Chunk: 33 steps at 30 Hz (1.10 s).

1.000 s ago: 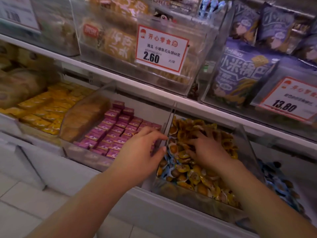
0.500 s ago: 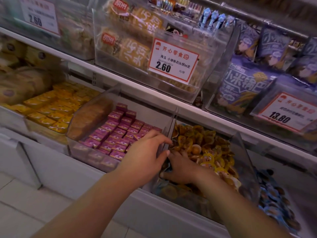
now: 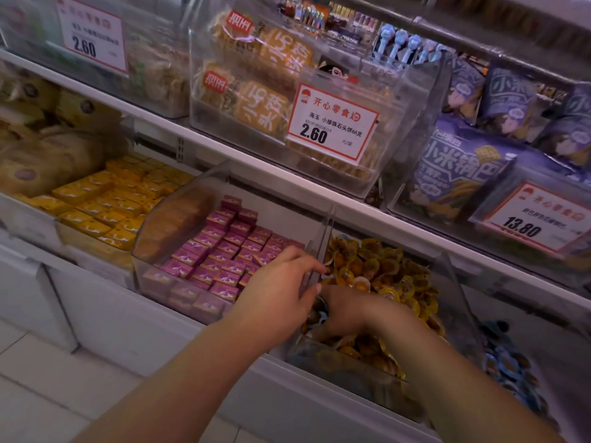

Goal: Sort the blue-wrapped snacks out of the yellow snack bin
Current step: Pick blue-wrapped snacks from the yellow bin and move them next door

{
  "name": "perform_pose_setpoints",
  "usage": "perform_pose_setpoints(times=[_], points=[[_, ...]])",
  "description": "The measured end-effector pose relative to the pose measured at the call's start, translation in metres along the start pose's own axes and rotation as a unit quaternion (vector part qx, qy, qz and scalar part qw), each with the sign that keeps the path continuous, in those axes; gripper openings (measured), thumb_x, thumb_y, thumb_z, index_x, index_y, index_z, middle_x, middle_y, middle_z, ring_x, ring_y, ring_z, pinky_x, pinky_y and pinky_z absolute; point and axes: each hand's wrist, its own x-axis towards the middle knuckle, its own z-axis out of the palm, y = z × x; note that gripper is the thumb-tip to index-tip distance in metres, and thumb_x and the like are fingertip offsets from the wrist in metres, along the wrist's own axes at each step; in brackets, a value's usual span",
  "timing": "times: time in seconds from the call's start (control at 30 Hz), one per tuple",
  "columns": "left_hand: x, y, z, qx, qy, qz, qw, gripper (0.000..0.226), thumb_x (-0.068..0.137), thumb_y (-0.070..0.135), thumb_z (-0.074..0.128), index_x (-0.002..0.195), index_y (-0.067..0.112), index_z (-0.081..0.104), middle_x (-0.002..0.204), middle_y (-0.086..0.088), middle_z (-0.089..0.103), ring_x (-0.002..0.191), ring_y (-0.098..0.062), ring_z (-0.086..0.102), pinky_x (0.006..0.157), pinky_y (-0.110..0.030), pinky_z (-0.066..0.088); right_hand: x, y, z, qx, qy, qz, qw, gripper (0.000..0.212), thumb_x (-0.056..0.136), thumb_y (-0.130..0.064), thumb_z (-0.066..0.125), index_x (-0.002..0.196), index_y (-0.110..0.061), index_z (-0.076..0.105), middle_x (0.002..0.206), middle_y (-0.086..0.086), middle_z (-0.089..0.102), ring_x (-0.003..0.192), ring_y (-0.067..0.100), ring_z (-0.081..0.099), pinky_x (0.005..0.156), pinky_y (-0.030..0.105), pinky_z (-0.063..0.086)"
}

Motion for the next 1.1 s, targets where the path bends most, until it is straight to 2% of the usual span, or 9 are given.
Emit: perform_pose_setpoints(times=[0.1,0.2,0.37,0.43,0.53,0.67,0.77,0.93,1.1], points=[[-0.001,-0.001,0.0,-0.005,-0.004,0.0,1.0,0.025,0.093,0.033,0.062,0.118,0.036,0.063,0.119,0.018,0.05,0.101,-0.005,0.059,0.09,-0.033,0.053,-0.002,-0.006,-0.009,-0.06,-0.033,0.005,0.998,0.085,0.068,-0.059,0.074,0.142,-0.038,0.038,0.14,-0.004,0.052,0.119,0.02,0.056,0.095,0.034,0.051],[0.0,-0.001,-0.001,-0.008,-0.006,-0.001,1.0,0.026,0.093,0.033,0.062,0.118,0.036,0.063,0.12,0.018,0.05,0.101,-0.005,0.059,0.09,-0.033,0.054,-0.007,-0.012,-0.009,-0.092,-0.037,0.008,0.995,0.076,0.072,-0.06,0.069,0.14,-0.037,0.042,0.135,-0.002,0.056,0.114,0.023,0.059,0.094,0.038,0.053],[0.001,-0.001,0.001,-0.001,-0.002,0.005,1.0,0.025,0.092,0.032,0.062,0.117,0.035,0.062,0.12,0.016,0.05,0.097,-0.009,0.061,0.087,-0.036,0.054,-0.019,-0.013,-0.003,-0.081,0.001,0.012,0.997,0.058,0.075,-0.057,0.065,0.126,-0.032,0.055,0.113,-0.002,0.062,0.103,0.021,0.057,0.082,0.034,0.054],[0.001,-0.002,0.002,0.002,0.002,0.006,1.0,0.025,0.092,0.033,0.062,0.117,0.036,0.062,0.12,0.016,0.05,0.096,-0.008,0.06,0.086,-0.036,0.055,-0.021,-0.013,-0.002,-0.069,0.0,0.004,0.998,0.053,0.077,-0.053,0.066,0.124,-0.034,0.057,0.11,-0.003,0.062,0.103,0.02,0.058,0.081,0.033,0.054],[0.002,-0.002,0.003,0.002,0.001,0.003,1.0,0.025,0.092,0.033,0.062,0.117,0.038,0.062,0.12,0.018,0.048,0.096,-0.006,0.06,0.085,-0.032,0.055,-0.016,-0.017,-0.006,-0.038,-0.042,-0.011,0.998,0.053,0.08,-0.049,0.068,0.129,-0.033,0.057,0.12,-0.004,0.061,0.105,0.018,0.059,0.089,0.032,0.052],[0.001,0.0,0.003,0.003,0.002,0.002,1.0,0.026,0.092,0.03,0.063,0.117,0.037,0.063,0.117,0.017,0.049,0.097,-0.006,0.06,0.083,-0.026,0.053,-0.005,-0.024,-0.003,-0.059,-0.095,-0.023,0.993,0.066,0.084,-0.051,0.067,0.141,-0.021,0.052,0.14,0.004,0.054,0.124,0.025,0.053,0.105,0.036,0.045],[0.0,0.001,0.003,0.001,0.002,0.0,1.0,0.026,0.093,0.029,0.062,0.118,0.036,0.063,0.117,0.015,0.05,0.097,-0.006,0.059,0.084,-0.028,0.054,-0.005,-0.024,0.004,-0.047,-0.069,-0.015,0.996,0.072,0.079,-0.053,0.072,0.139,-0.02,0.053,0.134,0.005,0.058,0.117,0.024,0.057,0.101,0.037,0.05],[-0.002,0.002,0.003,-0.006,-0.001,0.001,1.0,0.025,0.093,0.029,0.062,0.116,0.037,0.064,0.118,0.015,0.05,0.097,-0.006,0.059,0.085,-0.031,0.055,-0.008,-0.015,0.013,0.007,-0.018,-0.038,0.999,0.051,0.075,-0.041,0.075,0.123,-0.033,0.06,0.12,-0.001,0.063,0.1,0.02,0.061,0.088,0.035,0.055],[-0.001,0.001,0.003,-0.001,0.004,0.005,1.0,0.024,0.092,0.029,0.062,0.115,0.035,0.065,0.117,0.014,0.051,0.1,-0.009,0.06,0.087,-0.034,0.054,-0.007,-0.002,0.01,0.063,0.003,-0.059,0.996,0.039,0.07,-0.03,0.076,0.107,-0.02,0.069,0.106,0.006,0.07,0.097,0.025,0.065,0.088,0.044,0.056]])
